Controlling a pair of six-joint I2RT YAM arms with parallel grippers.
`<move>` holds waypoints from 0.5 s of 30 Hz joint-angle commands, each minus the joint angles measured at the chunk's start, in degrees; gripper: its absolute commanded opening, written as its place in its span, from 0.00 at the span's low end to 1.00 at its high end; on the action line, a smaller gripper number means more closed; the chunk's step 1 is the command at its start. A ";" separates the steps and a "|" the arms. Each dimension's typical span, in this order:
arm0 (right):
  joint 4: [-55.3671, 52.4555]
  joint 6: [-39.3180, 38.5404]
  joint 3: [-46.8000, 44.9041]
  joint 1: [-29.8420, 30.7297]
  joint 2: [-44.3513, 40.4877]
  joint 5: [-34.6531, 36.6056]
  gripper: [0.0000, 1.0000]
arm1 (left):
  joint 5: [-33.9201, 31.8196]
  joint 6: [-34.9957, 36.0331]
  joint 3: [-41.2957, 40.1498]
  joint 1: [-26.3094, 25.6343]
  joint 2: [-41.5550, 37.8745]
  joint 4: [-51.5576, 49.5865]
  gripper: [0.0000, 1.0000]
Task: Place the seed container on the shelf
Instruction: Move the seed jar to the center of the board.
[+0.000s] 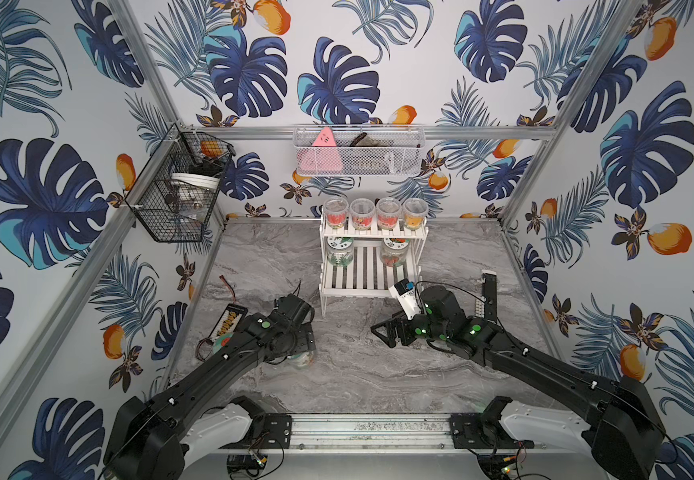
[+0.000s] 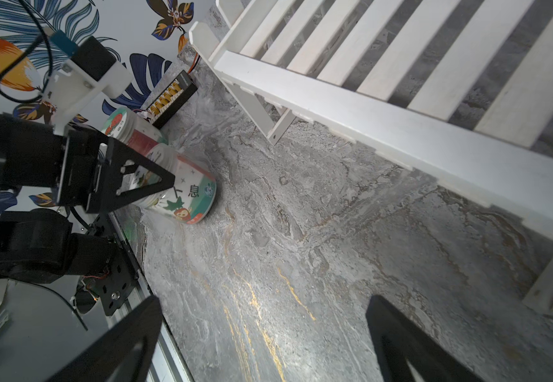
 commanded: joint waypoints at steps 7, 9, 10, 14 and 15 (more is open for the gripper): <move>1.65 2.40 -7.51 0.09 -4.80 2.12 1.00 | -0.86 3.12 5.76 -15.21 8.28 5.43 0.74; 2.57 2.53 -9.79 0.09 -6.52 2.19 1.00 | -2.51 3.26 7.04 -17.92 10.04 6.13 0.74; 3.48 2.54 -11.02 0.08 -7.50 1.94 1.00 | -3.40 3.30 7.77 -19.03 11.04 6.45 0.74; 8.04 1.86 -16.08 0.08 -11.35 -0.23 0.99 | -6.09 4.02 10.66 -22.03 14.96 7.85 0.75; 9.01 1.61 -17.10 0.08 -12.09 -0.49 0.98 | -6.40 4.23 11.22 -22.48 15.81 8.17 0.75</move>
